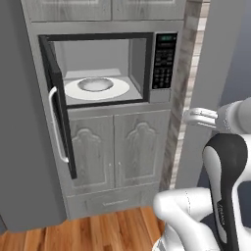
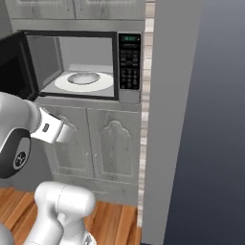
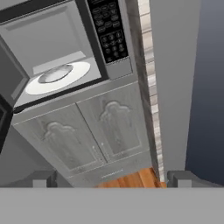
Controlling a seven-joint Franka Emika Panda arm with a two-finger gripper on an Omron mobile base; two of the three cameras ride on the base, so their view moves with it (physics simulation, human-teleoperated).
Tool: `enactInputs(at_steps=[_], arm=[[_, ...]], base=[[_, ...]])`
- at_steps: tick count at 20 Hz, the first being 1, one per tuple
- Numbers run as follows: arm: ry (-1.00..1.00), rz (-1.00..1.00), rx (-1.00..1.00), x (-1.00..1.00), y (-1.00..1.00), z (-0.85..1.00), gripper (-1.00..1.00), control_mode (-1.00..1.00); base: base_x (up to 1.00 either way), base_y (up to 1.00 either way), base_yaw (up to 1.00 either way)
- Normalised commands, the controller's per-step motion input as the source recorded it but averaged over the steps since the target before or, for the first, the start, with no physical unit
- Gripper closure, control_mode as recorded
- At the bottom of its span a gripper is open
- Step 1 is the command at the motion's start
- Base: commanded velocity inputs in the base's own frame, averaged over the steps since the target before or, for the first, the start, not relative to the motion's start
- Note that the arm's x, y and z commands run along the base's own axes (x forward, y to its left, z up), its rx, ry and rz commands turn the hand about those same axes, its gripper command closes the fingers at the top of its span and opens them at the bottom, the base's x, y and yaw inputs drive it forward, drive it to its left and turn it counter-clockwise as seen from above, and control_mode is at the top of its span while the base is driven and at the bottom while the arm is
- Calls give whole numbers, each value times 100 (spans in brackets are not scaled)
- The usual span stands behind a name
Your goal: Pick the hotdog bun from the counter and place it in the microwave. Then turn on the microwave.
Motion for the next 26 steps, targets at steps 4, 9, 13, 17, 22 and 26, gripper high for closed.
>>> enactInputs(at_steps=[4,9,13,17,22,26], arm=[[0,0,0,0,0,0,-100,100],[0,0,0,0,0,0,-100,100],[0,0,0,0,0,0,-100,100],[0,0,0,0,0,0,-100,100],[0,0,0,0,0,0,-100,100],[0,0,0,0,0,0,-100,100]], base=[[-58,9,0],[-42,29,0],[-20,51,0],[-2,66,0],[-2,64,0],[-8,62,0]])
